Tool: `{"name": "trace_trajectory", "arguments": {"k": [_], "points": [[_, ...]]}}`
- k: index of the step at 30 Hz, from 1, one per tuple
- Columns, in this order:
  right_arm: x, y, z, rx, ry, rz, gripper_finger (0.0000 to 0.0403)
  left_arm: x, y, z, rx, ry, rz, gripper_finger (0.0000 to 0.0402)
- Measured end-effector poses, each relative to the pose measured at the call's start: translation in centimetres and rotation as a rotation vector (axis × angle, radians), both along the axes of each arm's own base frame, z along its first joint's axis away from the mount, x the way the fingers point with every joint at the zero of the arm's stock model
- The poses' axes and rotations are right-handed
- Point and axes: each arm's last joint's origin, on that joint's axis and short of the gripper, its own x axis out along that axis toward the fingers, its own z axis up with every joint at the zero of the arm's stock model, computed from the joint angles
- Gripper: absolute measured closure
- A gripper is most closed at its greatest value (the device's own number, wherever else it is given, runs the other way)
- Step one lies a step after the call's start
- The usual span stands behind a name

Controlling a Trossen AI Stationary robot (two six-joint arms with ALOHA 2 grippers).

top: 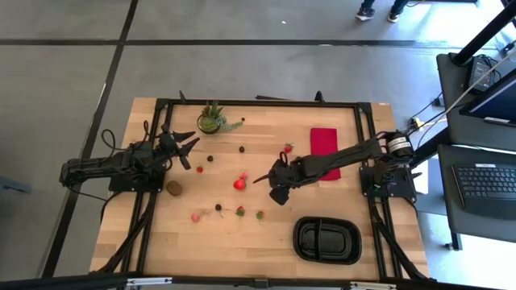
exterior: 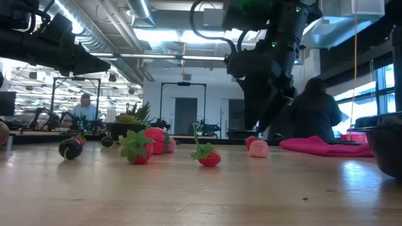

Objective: Pick and placing Produce into tupperware
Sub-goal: Put the peach into the right of the black bin

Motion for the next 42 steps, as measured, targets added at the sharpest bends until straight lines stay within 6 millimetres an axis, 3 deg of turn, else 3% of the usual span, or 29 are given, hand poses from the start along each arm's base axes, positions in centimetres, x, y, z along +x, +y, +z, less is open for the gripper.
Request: {"name": "trace_trajectory", "arguments": {"k": [9, 29, 34, 42], "points": [[0.4, 0.1, -1.9, -0.004, 0.054, -0.006, 0.0119, 0.0, 0.0, 0.0, 0.0, 0.0, 0.0, 0.0278], [0.9, 0.4, -3.7, 0.085, 0.085, -0.038, 0.0122, 0.0, 0.0, 0.0, -0.001, 0.0, 0.0, 0.0278], [0.8, 0.4, -3.8, 0.089, 0.095, -0.038, 0.015, 0.0, 0.0, 0.0, 0.0, 0.0, 0.0, 0.0278], [0.8, 0.4, -3.8, 0.092, 0.094, -0.036, 0.0241, 0.0, 0.0, 0.0, 0.0, -0.001, 0.0, 0.0278]]}}
